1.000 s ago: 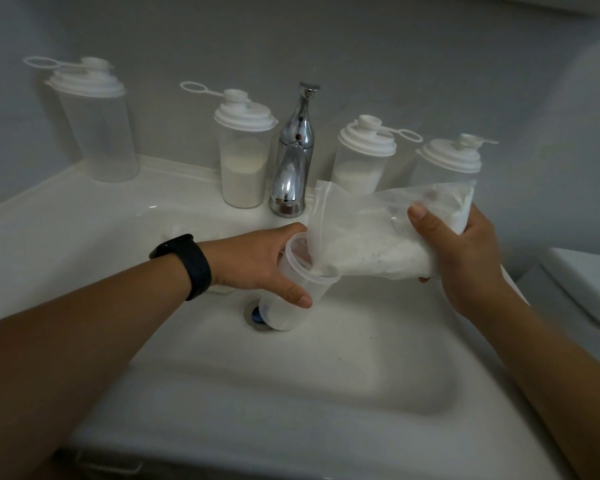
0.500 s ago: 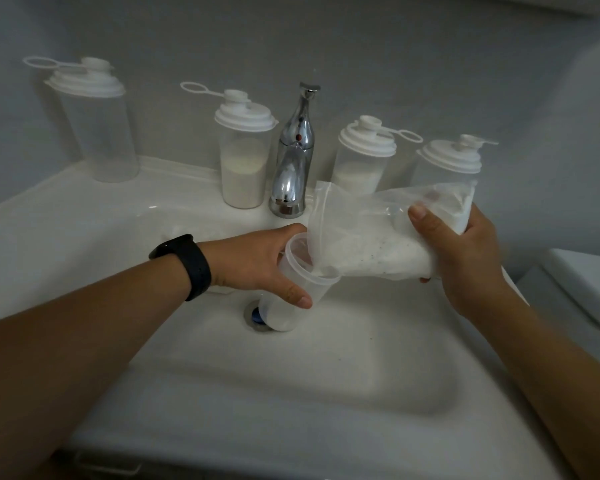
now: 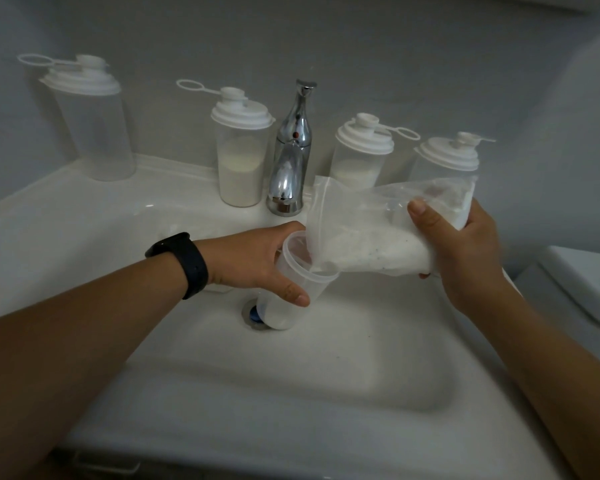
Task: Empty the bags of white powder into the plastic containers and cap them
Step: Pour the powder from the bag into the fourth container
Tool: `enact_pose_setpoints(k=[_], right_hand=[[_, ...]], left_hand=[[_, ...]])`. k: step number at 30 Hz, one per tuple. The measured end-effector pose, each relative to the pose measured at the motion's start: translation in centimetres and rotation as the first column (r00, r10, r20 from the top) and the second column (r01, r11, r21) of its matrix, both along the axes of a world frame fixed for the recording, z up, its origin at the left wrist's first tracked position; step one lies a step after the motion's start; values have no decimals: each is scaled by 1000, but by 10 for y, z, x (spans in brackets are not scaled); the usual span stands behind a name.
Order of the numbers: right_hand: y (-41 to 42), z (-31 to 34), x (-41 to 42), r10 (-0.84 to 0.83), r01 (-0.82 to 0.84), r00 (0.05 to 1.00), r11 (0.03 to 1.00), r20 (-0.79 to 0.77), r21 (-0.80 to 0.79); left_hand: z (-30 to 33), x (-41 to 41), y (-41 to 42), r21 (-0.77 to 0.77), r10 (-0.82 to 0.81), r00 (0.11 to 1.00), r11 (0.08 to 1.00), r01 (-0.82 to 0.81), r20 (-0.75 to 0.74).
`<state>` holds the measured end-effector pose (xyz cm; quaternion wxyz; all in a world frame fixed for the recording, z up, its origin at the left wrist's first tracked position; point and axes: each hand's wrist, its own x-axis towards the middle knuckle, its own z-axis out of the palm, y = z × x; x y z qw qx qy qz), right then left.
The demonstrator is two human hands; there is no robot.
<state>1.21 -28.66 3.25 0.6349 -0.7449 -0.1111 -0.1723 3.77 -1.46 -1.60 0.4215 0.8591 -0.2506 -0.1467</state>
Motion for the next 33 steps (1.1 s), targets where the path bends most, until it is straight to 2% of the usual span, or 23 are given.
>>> enact_pose_setpoints(k=[33], right_hand=[[-3,2,0,20,-20,1000,1000,-8,-7]], left_hand=[[-2,3,2,14,-9,1000,1000,9,12]])
